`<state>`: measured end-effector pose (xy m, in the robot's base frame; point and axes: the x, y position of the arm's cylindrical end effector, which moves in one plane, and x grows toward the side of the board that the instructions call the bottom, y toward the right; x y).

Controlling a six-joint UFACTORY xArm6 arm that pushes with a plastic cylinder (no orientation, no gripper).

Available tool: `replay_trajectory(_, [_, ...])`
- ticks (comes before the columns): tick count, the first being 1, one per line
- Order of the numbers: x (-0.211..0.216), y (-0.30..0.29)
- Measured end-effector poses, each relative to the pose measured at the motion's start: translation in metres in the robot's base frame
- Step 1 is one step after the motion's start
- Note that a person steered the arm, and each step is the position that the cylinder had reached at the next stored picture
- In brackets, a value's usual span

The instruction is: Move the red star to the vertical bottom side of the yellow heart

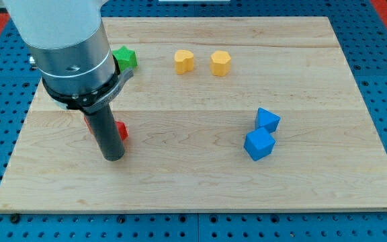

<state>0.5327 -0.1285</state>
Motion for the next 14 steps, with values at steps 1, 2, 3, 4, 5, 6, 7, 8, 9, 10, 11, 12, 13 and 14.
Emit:
replay_trajectory(1, [0.0,-0.028])
replay_trajectory(2, [0.0,-0.048])
replay_trajectory(3, [-0.011,-0.056])
replay_trajectory(4, [-0.029,-0.032])
replay_trajectory(5, [-0.029,0.015])
replay_trajectory(6, [-0.029,0.032])
replay_trajectory(7, [-0.009,0.061])
replay_trajectory(8, [-0.012,0.067])
replay_trajectory(9, [-0.036,0.067])
replay_trajectory(10, [-0.023,0.072])
replay_trajectory(11, [-0.001,0.127])
replay_trajectory(12, [-0.004,0.177])
replay_trajectory(13, [-0.039,0.171])
replay_trajectory(14, [-0.098,0.151])
